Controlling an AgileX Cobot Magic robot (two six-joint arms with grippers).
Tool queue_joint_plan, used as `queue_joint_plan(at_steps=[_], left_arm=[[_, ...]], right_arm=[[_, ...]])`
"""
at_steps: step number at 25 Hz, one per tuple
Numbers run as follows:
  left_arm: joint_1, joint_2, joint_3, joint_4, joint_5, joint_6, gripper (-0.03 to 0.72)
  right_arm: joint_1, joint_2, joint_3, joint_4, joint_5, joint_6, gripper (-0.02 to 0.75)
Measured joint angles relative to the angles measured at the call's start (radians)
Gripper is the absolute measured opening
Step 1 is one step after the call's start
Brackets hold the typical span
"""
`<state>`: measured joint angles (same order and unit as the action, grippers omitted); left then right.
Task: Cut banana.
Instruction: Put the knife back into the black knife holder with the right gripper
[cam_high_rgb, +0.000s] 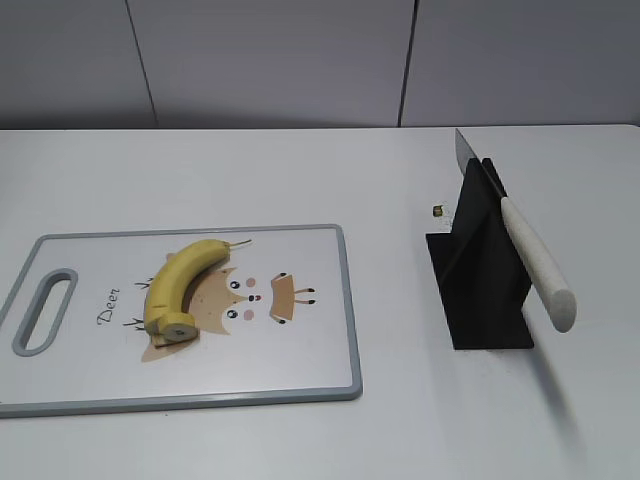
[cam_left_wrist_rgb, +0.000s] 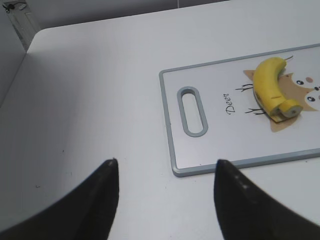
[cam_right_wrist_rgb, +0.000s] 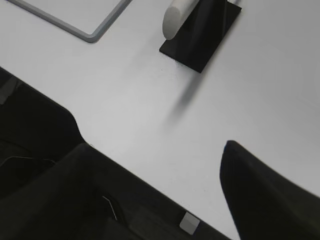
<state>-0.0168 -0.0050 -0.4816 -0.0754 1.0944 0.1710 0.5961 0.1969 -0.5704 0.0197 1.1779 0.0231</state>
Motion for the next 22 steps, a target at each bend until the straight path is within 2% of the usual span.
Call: queue_joint_plan(at_steps=[10,17,22], left_arm=[[0.000,0.000,0.000,0.000,-0.001,0.000,0.571],[0.001,0.000,0.000,0.000,-0.001,0.000,0.569],[0.001,0.000,0.000,0.000,-0.001,0.000,0.561]], right_arm=[[0.000,-0.202,0.019,-0.002,0.041,-0.023,0.592],[0.000,-0.203,0.061,0.015,-0.103,-0.028,0.592],[0.000,-0.203,0.069,0.018,-0.128,-0.029,0.591]])
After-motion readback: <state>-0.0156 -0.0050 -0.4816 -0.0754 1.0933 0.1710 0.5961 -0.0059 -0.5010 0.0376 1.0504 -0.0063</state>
